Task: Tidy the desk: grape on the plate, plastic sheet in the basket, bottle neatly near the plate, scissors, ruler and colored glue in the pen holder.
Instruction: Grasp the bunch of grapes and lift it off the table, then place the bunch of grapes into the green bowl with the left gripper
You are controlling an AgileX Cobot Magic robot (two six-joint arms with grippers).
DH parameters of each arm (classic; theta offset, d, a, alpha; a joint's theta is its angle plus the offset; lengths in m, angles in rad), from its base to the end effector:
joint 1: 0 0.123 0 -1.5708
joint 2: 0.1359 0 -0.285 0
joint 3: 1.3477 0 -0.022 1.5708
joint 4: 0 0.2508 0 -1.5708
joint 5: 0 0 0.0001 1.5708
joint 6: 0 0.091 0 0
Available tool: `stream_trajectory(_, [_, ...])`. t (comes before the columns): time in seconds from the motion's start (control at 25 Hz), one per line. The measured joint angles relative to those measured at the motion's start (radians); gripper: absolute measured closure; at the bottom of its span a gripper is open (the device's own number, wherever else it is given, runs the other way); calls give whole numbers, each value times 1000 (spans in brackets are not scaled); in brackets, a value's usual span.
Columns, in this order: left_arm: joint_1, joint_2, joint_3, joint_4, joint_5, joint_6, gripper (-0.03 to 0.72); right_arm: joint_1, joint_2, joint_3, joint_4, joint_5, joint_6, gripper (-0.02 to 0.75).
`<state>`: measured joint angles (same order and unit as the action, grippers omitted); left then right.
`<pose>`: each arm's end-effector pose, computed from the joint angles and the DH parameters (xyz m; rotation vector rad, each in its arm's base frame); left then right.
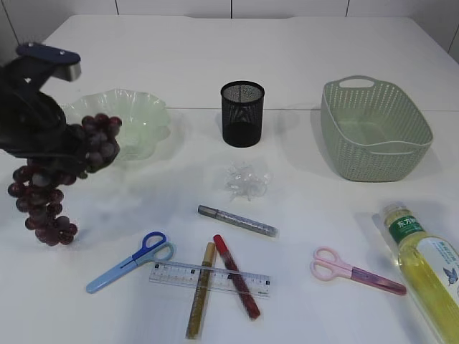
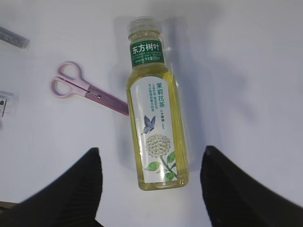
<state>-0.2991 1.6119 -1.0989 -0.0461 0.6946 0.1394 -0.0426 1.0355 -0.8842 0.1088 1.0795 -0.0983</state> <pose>0.3119 -0.0990 0.2381 0.5482 2.6376 -0.0997 0.1787 0.0011 0.3091 -0.0340 2.7064 0.1033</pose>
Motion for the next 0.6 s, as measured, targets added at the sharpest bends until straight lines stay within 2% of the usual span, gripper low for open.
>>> stream_trajectory(0.12, [0,-54,-49,0,4,-22,519,0,0,0,0,0,0,226])
stream_trajectory(0.36, [0,-85,-239,12,-1,-54,520,0,0,0,0,0,-2,226])
stream_trajectory(0.6, [4,-17,-429,205,-100,-184,520,0,0,0,0,-9,-2,226])
